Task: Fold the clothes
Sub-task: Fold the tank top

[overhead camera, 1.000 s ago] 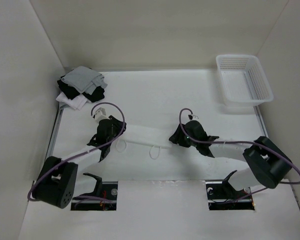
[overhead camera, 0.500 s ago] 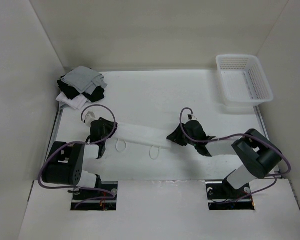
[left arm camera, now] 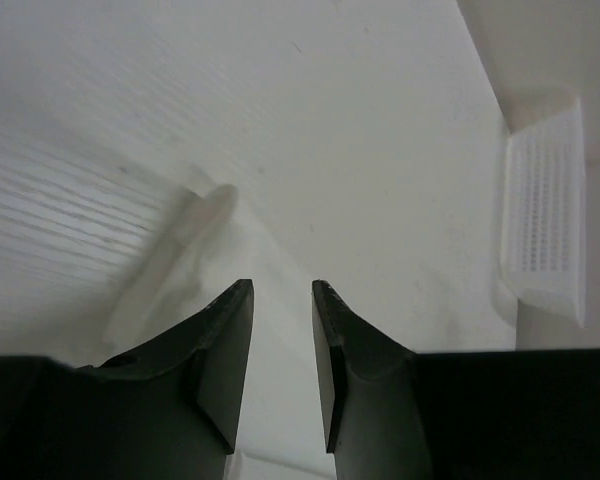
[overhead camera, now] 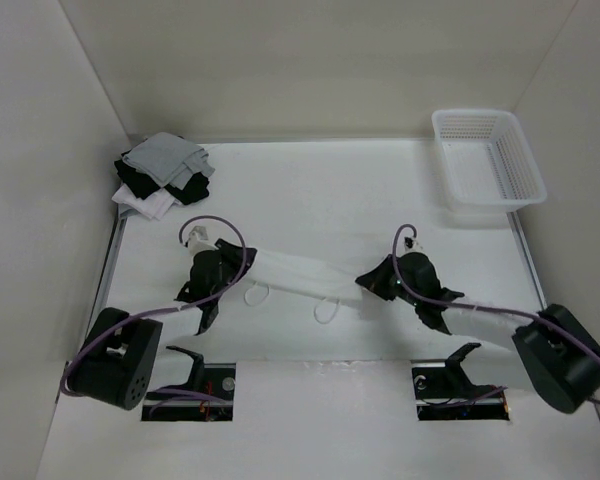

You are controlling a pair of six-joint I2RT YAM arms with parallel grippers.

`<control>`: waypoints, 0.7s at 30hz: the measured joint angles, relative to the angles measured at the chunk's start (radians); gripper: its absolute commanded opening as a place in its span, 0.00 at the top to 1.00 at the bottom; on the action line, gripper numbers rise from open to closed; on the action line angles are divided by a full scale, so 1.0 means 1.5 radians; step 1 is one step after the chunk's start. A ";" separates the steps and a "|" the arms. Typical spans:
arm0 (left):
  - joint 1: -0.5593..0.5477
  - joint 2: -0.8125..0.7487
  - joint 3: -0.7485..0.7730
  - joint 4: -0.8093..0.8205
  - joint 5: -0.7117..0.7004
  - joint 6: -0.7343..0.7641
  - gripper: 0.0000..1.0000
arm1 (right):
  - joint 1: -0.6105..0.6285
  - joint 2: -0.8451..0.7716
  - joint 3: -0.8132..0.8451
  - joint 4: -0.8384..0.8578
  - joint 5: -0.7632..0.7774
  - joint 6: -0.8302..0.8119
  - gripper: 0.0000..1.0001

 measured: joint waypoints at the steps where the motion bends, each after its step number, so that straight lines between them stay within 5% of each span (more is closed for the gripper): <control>1: -0.025 -0.017 -0.002 -0.006 -0.005 -0.001 0.71 | 0.000 -0.035 -0.003 -0.023 0.001 -0.003 0.95; 10: -0.147 -0.124 -0.007 -0.081 -0.049 -0.003 0.70 | 0.005 -0.305 0.082 -0.349 0.036 -0.058 0.94; 21: -0.201 -0.154 -0.005 -0.110 -0.064 -0.003 0.69 | 0.073 -0.066 0.356 -0.458 0.050 -0.070 0.97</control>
